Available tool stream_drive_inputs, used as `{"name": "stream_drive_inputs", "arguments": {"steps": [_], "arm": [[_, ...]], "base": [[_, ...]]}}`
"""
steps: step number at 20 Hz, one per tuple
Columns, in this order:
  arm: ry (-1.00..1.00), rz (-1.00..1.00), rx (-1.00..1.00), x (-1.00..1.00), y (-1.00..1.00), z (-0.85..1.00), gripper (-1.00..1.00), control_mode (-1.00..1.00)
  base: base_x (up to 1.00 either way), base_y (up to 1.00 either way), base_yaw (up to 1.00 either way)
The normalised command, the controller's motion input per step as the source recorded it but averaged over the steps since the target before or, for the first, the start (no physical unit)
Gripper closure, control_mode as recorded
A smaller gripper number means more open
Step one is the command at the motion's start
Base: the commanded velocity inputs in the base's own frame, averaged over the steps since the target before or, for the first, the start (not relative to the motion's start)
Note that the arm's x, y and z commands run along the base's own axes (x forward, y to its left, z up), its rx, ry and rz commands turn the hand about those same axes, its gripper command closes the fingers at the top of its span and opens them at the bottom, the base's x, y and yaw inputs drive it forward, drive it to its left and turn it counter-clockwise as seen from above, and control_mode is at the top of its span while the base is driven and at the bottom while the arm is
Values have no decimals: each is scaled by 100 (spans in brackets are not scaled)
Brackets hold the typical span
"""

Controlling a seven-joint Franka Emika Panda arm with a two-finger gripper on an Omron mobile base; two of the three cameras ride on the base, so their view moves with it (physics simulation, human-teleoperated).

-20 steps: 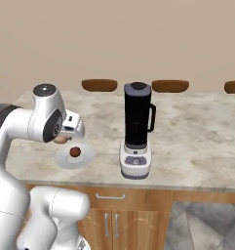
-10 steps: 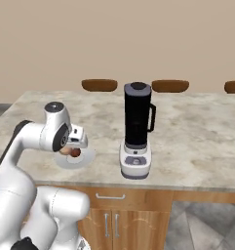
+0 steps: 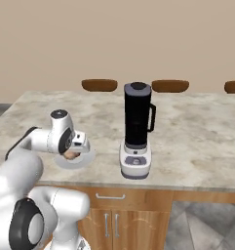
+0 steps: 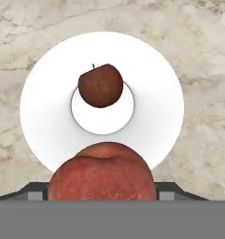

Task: Pick the peach and apple from the fridge and place them on the plate next to the blender to make a fruit smoothie.

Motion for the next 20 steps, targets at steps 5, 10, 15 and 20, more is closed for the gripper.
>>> {"name": "stream_drive_inputs", "arguments": {"steps": [5,10,15,20], "arm": [[1,0,-4,35,0,-41,100,-100],[-1,0,-4,43,0,-29,100,-100],[-1,0,0,9,0,-3,-100,-100],[-3,0,0,-19,0,9,-100,-100]], "base": [[0,0,0],[0,0,0],[0,0,0],[0,0,0]]}}
